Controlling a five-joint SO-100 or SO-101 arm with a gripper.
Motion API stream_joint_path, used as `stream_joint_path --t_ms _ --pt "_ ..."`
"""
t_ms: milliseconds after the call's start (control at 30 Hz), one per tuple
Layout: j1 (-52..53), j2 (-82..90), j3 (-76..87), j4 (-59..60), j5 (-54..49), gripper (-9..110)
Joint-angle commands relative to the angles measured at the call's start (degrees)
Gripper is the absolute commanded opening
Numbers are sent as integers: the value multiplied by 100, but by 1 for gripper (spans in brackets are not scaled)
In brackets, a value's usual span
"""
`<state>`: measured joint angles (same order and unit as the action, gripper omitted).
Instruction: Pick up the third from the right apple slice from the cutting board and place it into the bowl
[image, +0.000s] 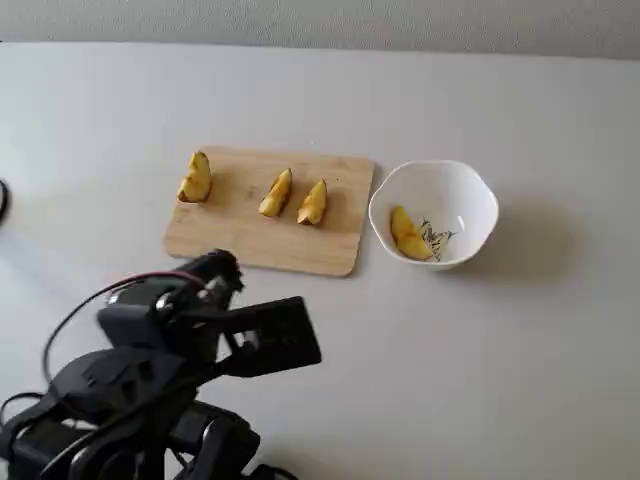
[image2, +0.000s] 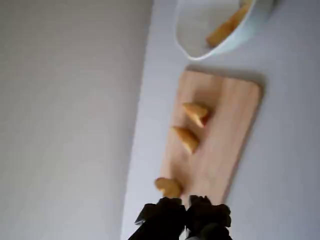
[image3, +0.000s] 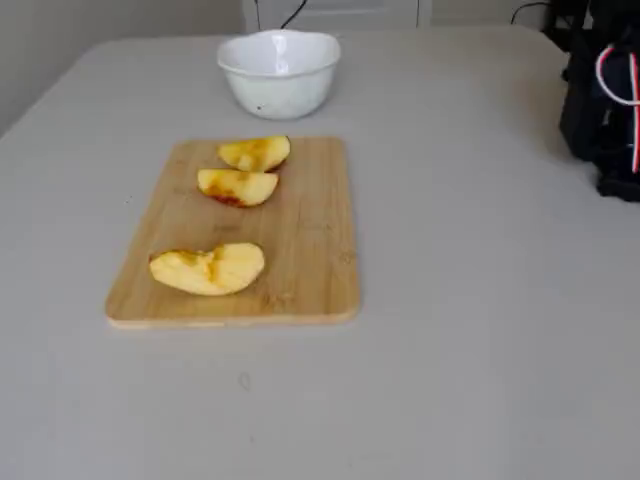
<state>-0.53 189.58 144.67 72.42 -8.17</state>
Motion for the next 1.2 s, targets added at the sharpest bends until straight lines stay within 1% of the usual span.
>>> stream_joint_path --t_ms 0,133,367,600,1167 --pt "316 79 1327 -589 -185 0" --pt "369 79 2241 -800 -149 0" --pt "510 79 2900 -896 158 0" --pt "747 70 2927 -923 448 0" --pt "773 70 2927 -923 457 0"
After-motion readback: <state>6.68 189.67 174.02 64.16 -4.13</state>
